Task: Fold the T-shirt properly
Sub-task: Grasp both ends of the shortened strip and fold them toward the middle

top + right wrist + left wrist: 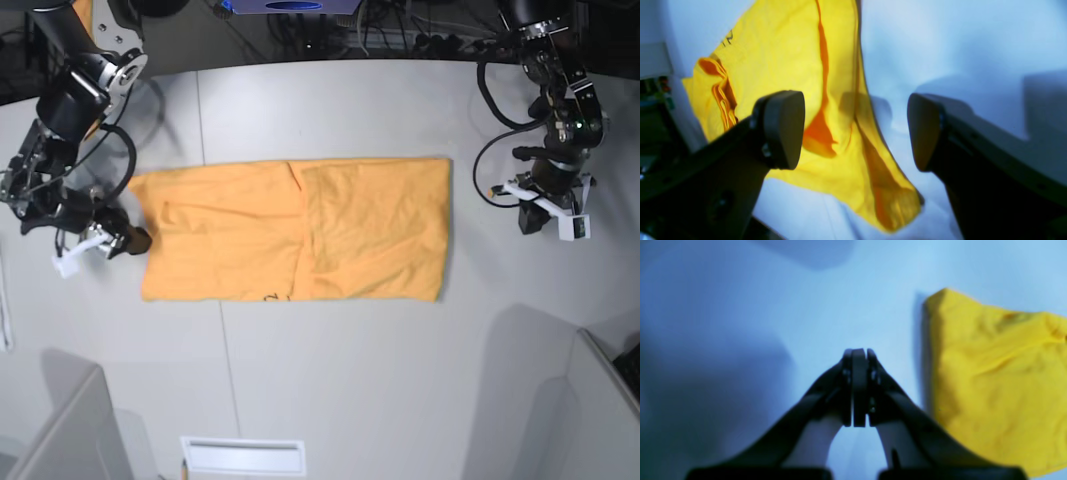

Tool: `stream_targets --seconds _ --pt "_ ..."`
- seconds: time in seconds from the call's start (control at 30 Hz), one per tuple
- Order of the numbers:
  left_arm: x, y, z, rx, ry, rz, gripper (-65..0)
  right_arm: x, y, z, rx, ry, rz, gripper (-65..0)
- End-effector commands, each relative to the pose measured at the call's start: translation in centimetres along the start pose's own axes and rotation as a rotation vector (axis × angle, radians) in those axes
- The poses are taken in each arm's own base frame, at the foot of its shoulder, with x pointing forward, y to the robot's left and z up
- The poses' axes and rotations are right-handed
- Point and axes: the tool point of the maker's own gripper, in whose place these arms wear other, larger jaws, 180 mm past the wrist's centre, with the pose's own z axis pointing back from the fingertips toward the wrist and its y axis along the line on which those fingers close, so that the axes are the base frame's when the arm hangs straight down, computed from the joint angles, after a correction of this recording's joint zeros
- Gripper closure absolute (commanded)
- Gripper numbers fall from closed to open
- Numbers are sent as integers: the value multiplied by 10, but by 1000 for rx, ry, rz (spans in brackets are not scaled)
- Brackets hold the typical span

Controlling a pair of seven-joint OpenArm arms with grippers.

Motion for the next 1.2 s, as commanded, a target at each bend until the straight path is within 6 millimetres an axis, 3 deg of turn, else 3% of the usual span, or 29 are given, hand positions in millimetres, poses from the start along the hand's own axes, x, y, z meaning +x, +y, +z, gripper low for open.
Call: stream_targets --seconds 0.0,0.17,0.33,0.47,0.77,0.9,1.0,1.07,1.17 --pt "7 6 6 7 -30 -8 0 27 11 8 32 -71 17 -452" --pt "-16 25 22 -8 16 -61 0 11 9 -3 48 -16 -17 -452" --pt "-23 44 23 22 28 -36 0 -35 18 -27 47 128 23 -452" --pt "-25 34 19 -5 39 -45 0 -62 24 -39 50 201 46 -452" --pt "-27 -1 -8 -50 91 -187 0 -75 26 -50 39 232 87 -444" --pt "-31 -27 -22 -97 90 -200 0 -65 27 -53 41 178 85 -309" --pt "-32 -33 -28 -115 68 -183 0 -66 23 -54 36 176 70 -132" --pt "-44 -38 -34 -137 101 -185 0 -60 15 -51 22 154 63 0" --pt "-55 -55 -41 -182 134 -197 0 -43 5 -48 0 82 62 0"
